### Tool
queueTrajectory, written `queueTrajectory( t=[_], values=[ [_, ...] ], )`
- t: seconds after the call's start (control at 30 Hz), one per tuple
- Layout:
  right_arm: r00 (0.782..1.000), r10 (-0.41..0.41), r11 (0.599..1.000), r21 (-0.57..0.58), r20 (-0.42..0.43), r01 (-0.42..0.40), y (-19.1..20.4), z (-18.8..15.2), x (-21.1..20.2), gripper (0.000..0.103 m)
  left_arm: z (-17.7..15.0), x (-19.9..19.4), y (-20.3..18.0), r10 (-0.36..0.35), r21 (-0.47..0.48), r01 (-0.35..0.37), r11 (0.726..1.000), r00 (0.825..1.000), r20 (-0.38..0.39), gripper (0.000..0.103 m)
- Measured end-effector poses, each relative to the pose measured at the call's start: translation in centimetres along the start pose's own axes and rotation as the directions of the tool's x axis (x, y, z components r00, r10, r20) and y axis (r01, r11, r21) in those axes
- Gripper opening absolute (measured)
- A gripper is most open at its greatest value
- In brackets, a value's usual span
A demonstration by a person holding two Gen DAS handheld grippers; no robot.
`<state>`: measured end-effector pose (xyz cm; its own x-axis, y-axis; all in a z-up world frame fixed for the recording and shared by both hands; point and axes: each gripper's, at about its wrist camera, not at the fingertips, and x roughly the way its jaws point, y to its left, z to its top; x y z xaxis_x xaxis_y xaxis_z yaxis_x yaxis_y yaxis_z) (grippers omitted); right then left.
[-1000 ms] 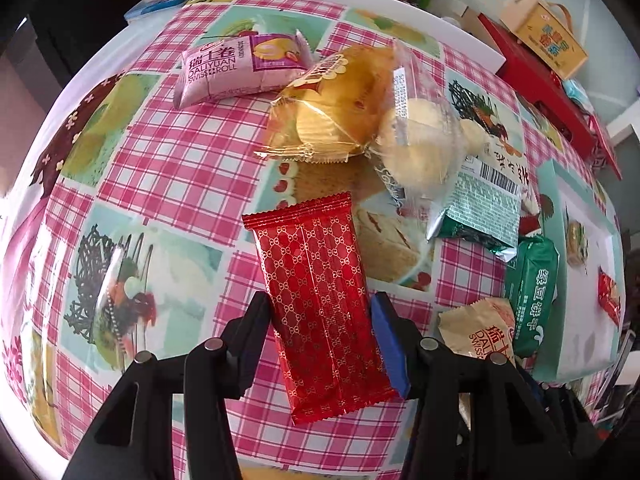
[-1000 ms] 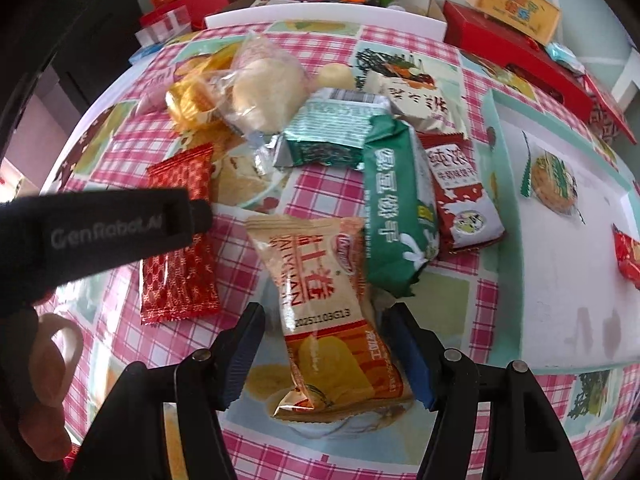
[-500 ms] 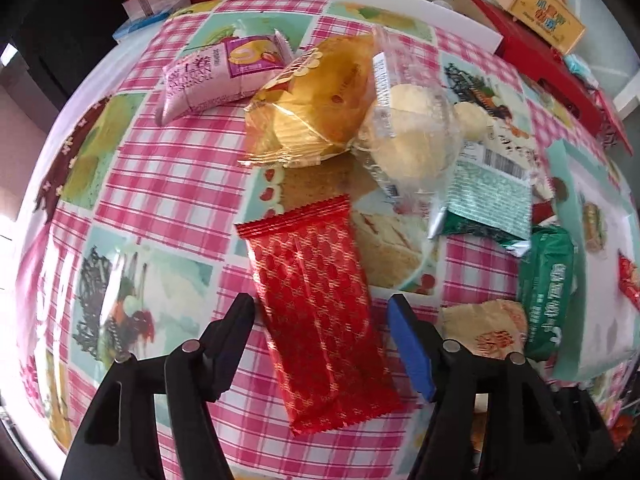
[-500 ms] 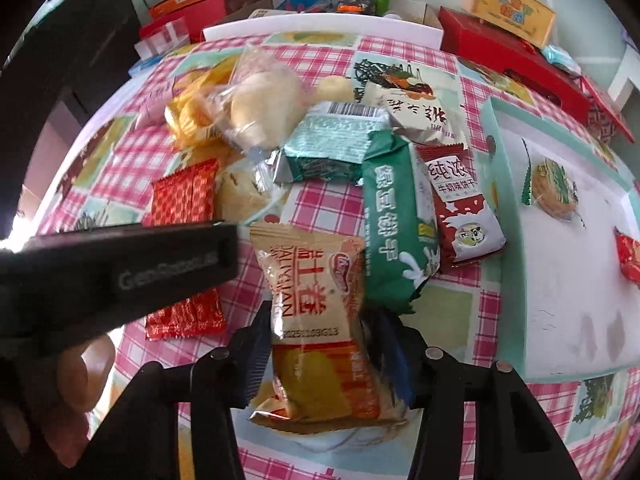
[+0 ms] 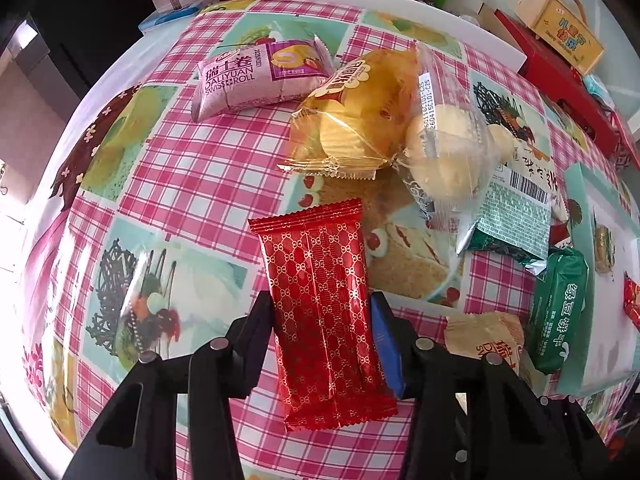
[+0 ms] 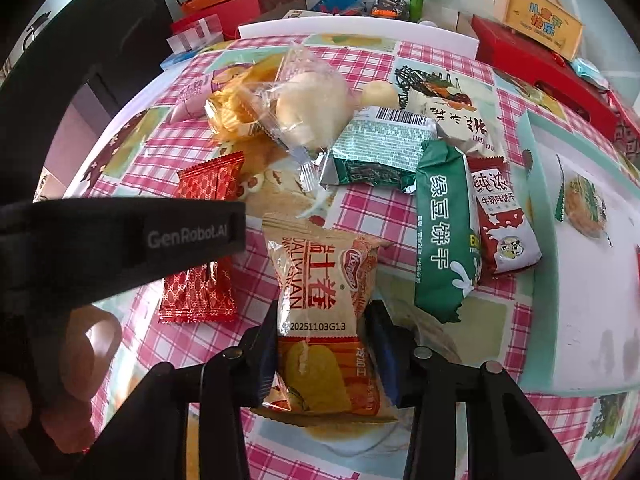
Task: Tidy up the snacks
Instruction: 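Grasp the red patterned wafer pack with the left gripper while the right gripper grasps the Dali Yuan bag, then carry both packs into the white tray and open both grippers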
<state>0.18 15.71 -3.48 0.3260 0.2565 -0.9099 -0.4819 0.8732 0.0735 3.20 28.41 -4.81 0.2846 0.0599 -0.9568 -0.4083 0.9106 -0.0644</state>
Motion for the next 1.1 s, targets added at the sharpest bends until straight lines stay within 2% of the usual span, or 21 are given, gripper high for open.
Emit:
queueTrajectory(
  t=[0.2,0.33,0.4,0.67,1.1],
  values=[
    [1.0,-0.002,1.0,-0.003,0.006,0.002,-0.1,-0.2,0.0,0.045,-0.4,-0.1,-0.1,0.004,-0.001,-0.004,1.0,1.0,0.001,0.05],
    [1.0,0.022,1.0,0.013,0.012,-0.022,-0.1,0.0,-0.2,0.04,-0.4,-0.1,-0.3,0.005,-0.004,-0.005,1.0,1.0,0.006,0.048],
    [0.999,0.045,0.999,0.019,0.016,-0.045,-0.2,0.1,-0.4,0.039,-0.3,-0.2,-0.4,-0.003,-0.016,0.003,1.0,1.0,0.009,0.047],
    [0.997,0.053,0.998,0.033,0.048,-0.055,-0.5,0.3,-1.6,0.039,-0.1,-0.9,0.5,-0.037,-0.053,0.038,0.998,0.999,0.026,0.046],
    [0.983,0.058,0.998,0.028,0.176,-0.064,-0.7,0.7,-5.9,0.039,-0.2,-5.9,2.3,-0.051,-0.084,0.063,0.994,0.989,0.141,0.046]
  ],
)
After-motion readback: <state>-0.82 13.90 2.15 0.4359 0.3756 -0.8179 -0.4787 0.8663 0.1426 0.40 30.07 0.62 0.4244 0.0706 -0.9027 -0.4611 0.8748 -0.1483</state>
